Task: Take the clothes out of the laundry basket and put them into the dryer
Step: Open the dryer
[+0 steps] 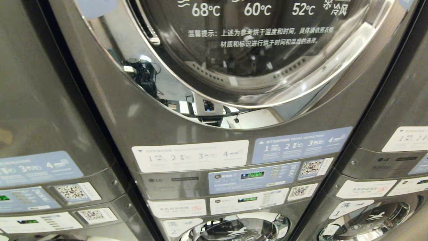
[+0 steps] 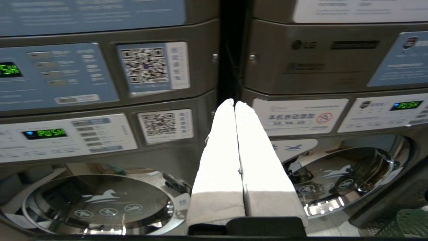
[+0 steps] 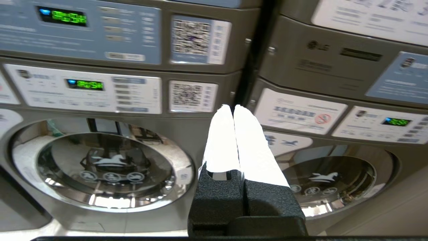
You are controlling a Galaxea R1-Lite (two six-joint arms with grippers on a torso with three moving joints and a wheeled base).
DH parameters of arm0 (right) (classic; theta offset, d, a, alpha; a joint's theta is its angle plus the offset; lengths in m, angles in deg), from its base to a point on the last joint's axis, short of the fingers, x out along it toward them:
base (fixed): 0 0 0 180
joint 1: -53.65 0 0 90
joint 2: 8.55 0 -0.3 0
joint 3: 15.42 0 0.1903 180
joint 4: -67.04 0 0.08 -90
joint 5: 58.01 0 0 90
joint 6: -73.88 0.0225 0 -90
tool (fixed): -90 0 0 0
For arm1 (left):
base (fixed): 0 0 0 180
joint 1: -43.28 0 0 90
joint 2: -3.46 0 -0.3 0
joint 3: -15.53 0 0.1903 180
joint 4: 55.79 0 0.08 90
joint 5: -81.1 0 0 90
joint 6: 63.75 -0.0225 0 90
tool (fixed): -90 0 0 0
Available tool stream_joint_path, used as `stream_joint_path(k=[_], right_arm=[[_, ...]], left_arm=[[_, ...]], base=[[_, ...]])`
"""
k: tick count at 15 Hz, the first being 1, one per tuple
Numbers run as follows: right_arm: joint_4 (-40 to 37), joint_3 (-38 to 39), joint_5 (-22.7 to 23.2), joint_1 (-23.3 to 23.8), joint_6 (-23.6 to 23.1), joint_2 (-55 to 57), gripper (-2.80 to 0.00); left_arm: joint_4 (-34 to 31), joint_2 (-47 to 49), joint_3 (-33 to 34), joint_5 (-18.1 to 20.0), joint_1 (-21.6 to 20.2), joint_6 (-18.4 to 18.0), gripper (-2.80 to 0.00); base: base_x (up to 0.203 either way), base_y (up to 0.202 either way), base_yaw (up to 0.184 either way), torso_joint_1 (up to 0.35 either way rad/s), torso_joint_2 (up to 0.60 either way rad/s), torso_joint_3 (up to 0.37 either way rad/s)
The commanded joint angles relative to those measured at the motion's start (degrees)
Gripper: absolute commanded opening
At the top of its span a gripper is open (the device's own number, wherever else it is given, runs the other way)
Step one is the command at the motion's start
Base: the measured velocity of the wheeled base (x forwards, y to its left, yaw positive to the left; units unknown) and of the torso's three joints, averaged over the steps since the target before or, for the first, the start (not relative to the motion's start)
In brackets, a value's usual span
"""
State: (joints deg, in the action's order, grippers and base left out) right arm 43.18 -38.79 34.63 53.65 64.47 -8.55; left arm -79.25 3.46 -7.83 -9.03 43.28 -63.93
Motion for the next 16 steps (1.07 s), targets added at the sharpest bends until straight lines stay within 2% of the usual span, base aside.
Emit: stream_joint_path(k=[1, 11, 16], right_arm=[[0.0, 0.0, 0.1, 0.0, -0.3, 0.0, -2.8], [0.0, 0.0, -0.3, 0.0, 0.2, 0.0, -2.8], [0.0, 0.1, -0.2, 0.0, -0.2, 0.0, -2.8]], left_arm=[[0.0, 0.1, 0.1, 0.0, 0.0, 0.0, -2.8], [0.0, 0.1, 0.1, 0.0, 0.0, 0.1, -2.8], [0.0, 0.0, 0.1, 0.0, 0.0, 0.0, -2.8]], base=[[0.0, 0.192, 0.001, 0.002, 0.0, 0.004], [0.0, 0.187, -0.002, 0.001, 0.01, 0.001], [0.0, 0.015, 0.0, -0.001, 0.0, 0.0]])
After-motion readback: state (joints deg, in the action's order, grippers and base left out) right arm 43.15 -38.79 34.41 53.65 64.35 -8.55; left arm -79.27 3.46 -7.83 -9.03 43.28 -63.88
